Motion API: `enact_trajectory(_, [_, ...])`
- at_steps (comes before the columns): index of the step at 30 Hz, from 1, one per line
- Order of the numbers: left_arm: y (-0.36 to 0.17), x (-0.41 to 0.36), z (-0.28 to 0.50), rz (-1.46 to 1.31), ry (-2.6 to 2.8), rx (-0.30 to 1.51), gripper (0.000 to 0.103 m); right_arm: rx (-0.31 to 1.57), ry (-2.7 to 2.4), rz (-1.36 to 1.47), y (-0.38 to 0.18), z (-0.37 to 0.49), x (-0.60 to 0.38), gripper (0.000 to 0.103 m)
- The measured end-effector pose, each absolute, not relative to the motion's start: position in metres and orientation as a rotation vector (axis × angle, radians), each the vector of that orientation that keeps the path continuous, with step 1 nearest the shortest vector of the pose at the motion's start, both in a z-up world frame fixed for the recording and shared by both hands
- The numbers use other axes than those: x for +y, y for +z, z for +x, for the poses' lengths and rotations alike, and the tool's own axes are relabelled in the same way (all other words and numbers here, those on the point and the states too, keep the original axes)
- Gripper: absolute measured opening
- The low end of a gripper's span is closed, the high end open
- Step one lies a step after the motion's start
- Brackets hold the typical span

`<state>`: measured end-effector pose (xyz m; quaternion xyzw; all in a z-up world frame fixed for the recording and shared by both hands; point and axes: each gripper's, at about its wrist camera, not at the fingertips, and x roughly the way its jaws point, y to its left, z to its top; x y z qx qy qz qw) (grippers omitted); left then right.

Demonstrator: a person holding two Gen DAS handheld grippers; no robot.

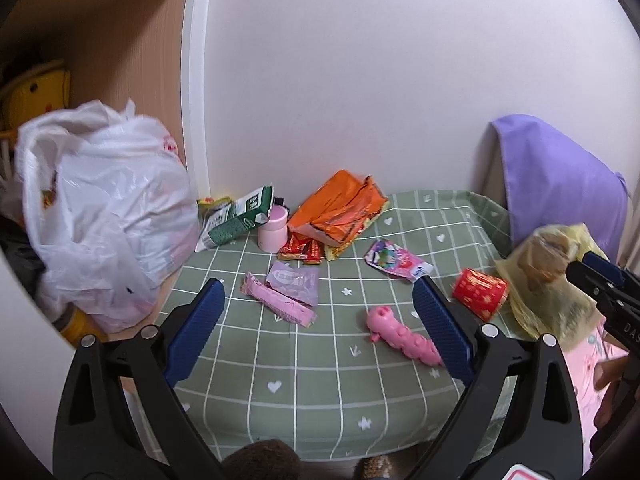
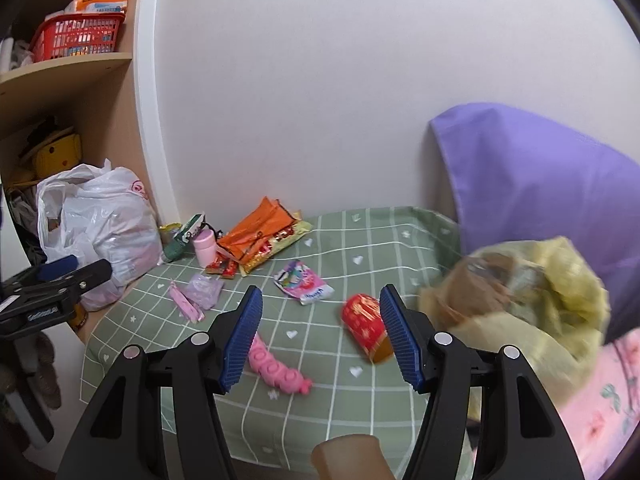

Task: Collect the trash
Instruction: 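Grasp the green-white milk carton with the right tool and lift it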

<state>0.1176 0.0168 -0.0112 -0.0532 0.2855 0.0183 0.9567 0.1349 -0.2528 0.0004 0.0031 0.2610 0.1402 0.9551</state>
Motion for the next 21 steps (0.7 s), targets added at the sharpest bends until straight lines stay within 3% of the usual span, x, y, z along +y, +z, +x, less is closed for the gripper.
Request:
enact_trajectory(6, [-0.033,0.018,0.175,-0.154,0.014,0.624,0.094,0.614,0.359,-0.075,-0.022,0.195,-0.248,0.058])
enact_trajectory(13, [-0.079,0.035,0.225,-0.214,0.057,0.816,0.094,0.711,0.455,-0.105,-0.047,0.257,-0.245,0.057])
enact_trajectory(21, [-0.072,0.111,0.272,-0.255,0.108,0.721,0.092,0.764,0.477,-0.075,-0.078,0.304,-0.209,0.057])
